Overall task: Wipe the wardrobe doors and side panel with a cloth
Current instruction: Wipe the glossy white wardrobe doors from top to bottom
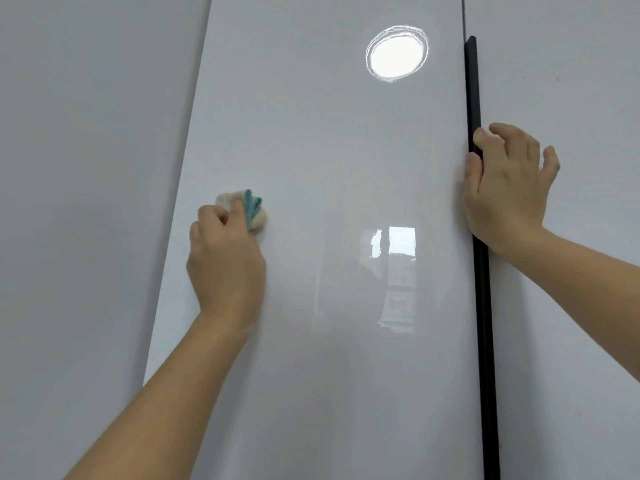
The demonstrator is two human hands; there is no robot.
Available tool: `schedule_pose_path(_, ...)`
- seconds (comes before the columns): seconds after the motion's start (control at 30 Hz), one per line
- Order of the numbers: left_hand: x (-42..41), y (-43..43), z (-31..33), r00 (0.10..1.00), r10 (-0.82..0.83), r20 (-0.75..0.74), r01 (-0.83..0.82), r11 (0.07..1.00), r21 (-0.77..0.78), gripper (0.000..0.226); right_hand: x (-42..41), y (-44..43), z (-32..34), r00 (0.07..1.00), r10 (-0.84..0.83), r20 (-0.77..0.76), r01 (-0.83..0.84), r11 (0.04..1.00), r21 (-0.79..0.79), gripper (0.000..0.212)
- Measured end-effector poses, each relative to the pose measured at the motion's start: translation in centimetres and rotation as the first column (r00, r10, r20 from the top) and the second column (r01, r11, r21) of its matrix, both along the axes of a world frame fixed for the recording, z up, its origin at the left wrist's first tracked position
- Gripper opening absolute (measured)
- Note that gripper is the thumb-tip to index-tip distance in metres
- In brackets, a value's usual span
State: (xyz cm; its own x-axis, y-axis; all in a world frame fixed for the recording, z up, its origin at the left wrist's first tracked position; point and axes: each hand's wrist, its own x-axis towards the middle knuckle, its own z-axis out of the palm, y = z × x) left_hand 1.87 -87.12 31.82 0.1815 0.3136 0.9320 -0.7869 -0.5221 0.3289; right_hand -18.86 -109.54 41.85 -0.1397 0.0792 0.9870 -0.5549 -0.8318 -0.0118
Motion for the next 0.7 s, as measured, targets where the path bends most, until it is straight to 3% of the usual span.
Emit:
schedule_pose_path(0.2, -7.3, -7.7, -0.7, 0.947, -0.044, 0.317, 0.002, 0.991, 0.133, 0.039, -0.1, 0.0, 0.1, 1.000, -0.026, -0.008, 0.026, 1.000, -0.010, 0.040)
schedule_pose_path(0.43, -13.8, -13.3, -2.8, 0.866, -0.096, 0.491, -0.052, 0.959, 0.280, 0.043, -0.1, -0.1, 0.1, 0.995, -0.098, -0.006, 0.098, 0.995, 0.010, 0.044)
schedule_pose_path(0.57, -13.7, -12.9, -3.4, 0.816, -0.150, 0.558, -0.069, 0.933, 0.352, 0.058, -0.3, 0.1, 0.2, 0.986, -0.165, -0.036, 0.165, 0.986, 0.016, 0.042)
schedule_pose_path(0.7, -12.0, -11.5, -4.9, 0.692, -0.226, 0.685, -0.133, 0.894, 0.429, 0.041, -0.7, 0.2, 0.1, 0.981, -0.178, -0.079, 0.181, 0.983, 0.028, 0.043)
